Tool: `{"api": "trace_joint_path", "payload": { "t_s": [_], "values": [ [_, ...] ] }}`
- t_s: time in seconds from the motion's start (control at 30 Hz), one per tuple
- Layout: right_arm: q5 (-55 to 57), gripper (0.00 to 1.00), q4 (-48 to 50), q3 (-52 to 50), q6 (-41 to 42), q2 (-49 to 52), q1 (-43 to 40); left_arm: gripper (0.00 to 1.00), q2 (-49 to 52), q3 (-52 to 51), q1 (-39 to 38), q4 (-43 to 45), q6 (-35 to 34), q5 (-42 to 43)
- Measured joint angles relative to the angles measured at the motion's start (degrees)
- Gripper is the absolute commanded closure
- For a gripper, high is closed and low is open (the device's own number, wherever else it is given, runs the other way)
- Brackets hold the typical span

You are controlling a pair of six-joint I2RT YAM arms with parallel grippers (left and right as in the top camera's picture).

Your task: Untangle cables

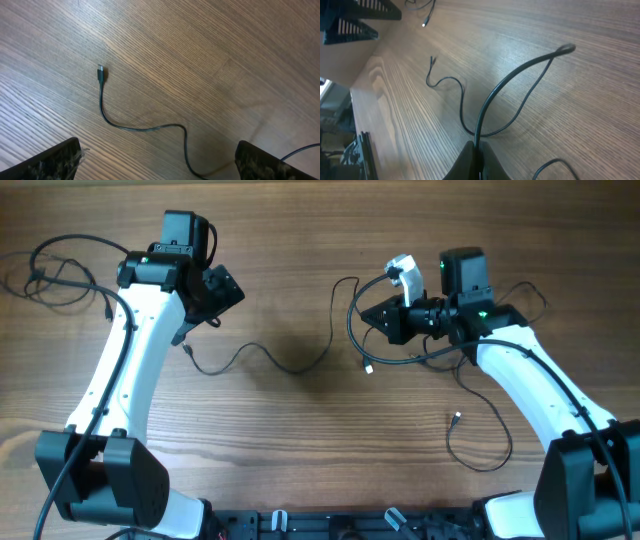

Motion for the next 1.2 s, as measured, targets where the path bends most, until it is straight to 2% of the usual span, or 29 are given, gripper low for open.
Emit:
{"api": "trace_joint_path", "payload": {
  "t_s": [0.1, 0.2, 0.3, 0.4, 0.47, 0.6, 0.67, 0.83, 0.87, 0.9, 0.93, 0.97, 1.2],
  "values": [
    [7.13, 0.96, -3.74, 3.37, -0.13, -1.62, -0.85, 0.0, 0.0, 0.0, 0.0, 0.0, -1.75, 0.2],
    [21.92, 0.96, -8.52, 8.22, -1.9, -6.27, -1.73, 0.0, 0.0, 0.0, 0.0, 0.07, -2.16, 0.39],
    [42.56, 0.96, -10.4, 11.26, -2.89, -12.76, -1.84, 0.0, 0.0, 0.0, 0.0, 0.24, -2.19, 0.44],
    [53.07, 0.95, -10.62, 11.34, -3.56, -16.46, -1.95, 0.0, 0.0, 0.0, 0.0, 0.81, -2.27, 0.46],
    [52.17, 0.95, -10.71, 11.34, -4.94, -17.11, -2.03, 0.0, 0.0, 0.0, 0.0, 1.31, -2.38, 0.61],
    [36.04, 0.95, -11.54, 11.34, -8.94, -16.31, -1.53, 0.0, 0.0, 0.0, 0.0, 1.95, -2.38, 0.61],
    [30.75, 0.96, -11.54, 11.37, -10.1, -13.53, -0.2, 0.0, 0.0, 0.0, 0.0, 1.97, -2.38, 0.61],
    [27.1, 0.94, -8.31, 11.41, -11.56, -1.11, 2.67, 0.0, 0.0, 0.0, 0.0, 2.01, -2.38, 0.61],
    [26.73, 0.71, -6.21, 11.39, -11.47, 1.64, 2.75, 0.0, 0.0, 0.0, 0.0, 2.01, -2.38, 0.61],
    [26.58, 0.43, -4.35, 11.39, -10.58, 3.58, 2.75, 0.0, 0.0, 0.0, 0.0, 2.01, -2.38, 0.61],
    [26.56, 0.3, -2.71, 11.39, -8.87, 5.4, 2.73, 0.0, 0.0, 0.0, 0.0, 1.99, -2.38, 0.61],
    [26.56, 0.0, -1.73, 11.39, -6.58, 7.04, 2.73, 0.0, 0.0, 0.0, 0.0, 2.05, -2.38, 0.68],
    [26.67, 0.0, -4.33, 11.39, 2.16, 8.11, 2.16, 0.0, 0.0, 0.0, -0.11, 3.61, -2.58, 7.04]
  ]
}}
